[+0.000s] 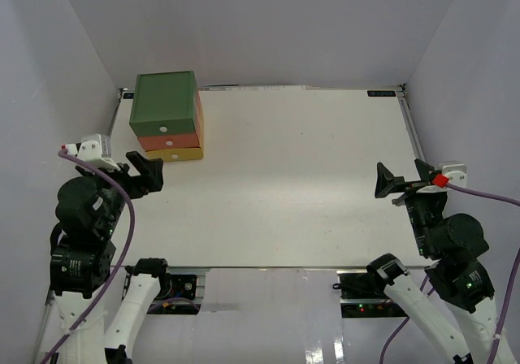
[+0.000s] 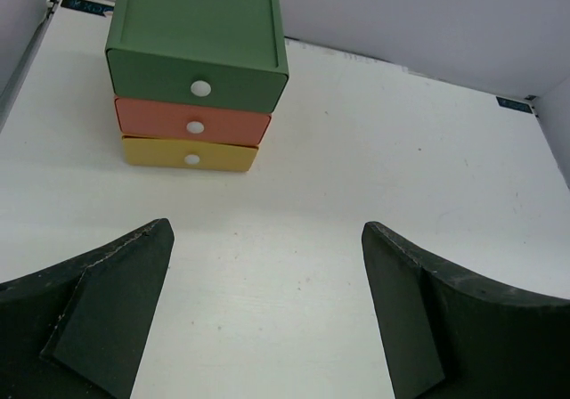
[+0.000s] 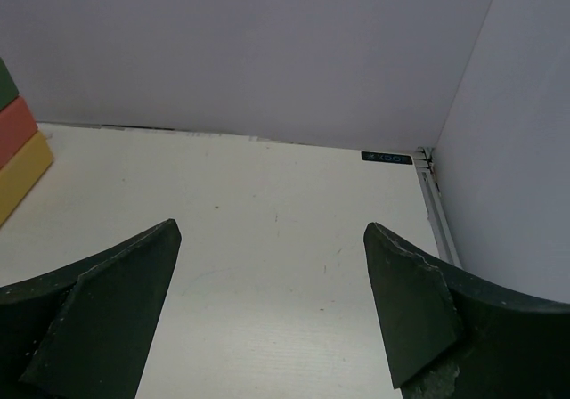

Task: Sort the stationery into containers
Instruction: Reset both arms

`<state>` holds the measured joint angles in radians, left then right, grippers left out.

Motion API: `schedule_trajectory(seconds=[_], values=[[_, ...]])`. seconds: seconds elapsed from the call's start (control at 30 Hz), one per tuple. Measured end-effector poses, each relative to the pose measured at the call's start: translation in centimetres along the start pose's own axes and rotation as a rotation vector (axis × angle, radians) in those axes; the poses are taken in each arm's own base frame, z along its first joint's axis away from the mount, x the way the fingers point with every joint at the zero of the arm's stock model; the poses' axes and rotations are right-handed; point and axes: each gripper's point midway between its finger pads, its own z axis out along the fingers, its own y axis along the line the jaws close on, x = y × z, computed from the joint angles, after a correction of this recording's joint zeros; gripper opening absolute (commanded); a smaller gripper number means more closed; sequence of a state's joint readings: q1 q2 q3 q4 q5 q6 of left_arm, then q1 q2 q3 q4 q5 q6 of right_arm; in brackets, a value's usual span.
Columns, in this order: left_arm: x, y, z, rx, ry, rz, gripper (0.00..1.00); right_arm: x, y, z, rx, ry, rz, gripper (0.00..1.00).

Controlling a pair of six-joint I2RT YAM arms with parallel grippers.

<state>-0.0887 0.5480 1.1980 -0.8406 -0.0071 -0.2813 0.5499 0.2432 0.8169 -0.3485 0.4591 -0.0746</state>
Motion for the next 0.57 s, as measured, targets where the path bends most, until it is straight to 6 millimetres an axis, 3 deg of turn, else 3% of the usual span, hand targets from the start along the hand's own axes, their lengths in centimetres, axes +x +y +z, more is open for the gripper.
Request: schedule_trajectory(seconds=[0.2, 0.57], values=[[1.21, 0.33, -0.23, -0.016, 0.048, -0.007, 0.98, -0.07, -0.42, -0.11, 0.014, -0.003, -0.032, 0.90], [1.12, 0.55, -0.92, -0.029, 0.040, -0.013, 0.98, -0.02, -0.52, -0.12, 0.017, -0.002, -0.041, 0.90]])
